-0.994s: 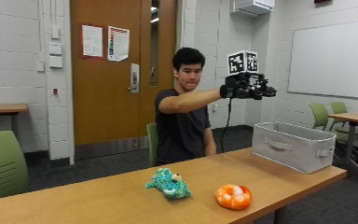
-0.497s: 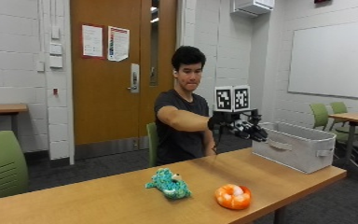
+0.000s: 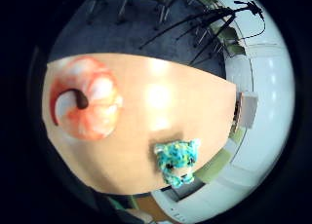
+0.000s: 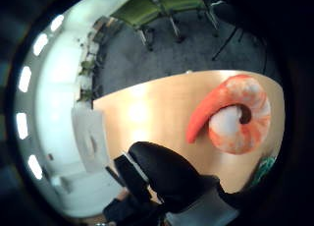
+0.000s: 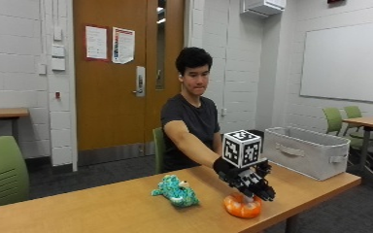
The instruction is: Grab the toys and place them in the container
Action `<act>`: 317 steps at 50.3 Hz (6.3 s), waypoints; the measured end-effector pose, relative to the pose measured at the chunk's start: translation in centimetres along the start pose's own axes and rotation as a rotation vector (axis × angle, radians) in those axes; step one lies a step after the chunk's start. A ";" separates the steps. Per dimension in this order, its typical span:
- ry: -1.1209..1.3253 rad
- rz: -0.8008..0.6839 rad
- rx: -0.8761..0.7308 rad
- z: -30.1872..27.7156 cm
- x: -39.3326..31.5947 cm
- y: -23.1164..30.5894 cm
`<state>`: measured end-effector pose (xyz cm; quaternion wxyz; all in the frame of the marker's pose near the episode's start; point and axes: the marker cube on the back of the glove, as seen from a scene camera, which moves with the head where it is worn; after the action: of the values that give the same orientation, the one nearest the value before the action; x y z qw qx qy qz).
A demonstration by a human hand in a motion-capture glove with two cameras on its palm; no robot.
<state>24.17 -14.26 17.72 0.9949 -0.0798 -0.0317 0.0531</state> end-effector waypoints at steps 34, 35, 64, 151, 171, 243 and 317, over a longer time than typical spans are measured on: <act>-0.014 0.035 -0.078 5.7 1.3 0.8; -0.014 0.038 -0.085 5.6 1.3 0.8; 0.169 0.172 -0.022 2.8 0.9 3.1; 0.105 -0.317 0.252 -18.2 -48.7 13.8; 0.005 -0.358 0.057 -15.0 -48.5 13.4; 0.087 0.022 0.191 -18.1 6.5 17.7; 0.034 0.201 -0.016 3.4 13.5 14.7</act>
<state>35.89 2.18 19.38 0.9843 -0.0915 -0.0068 0.1508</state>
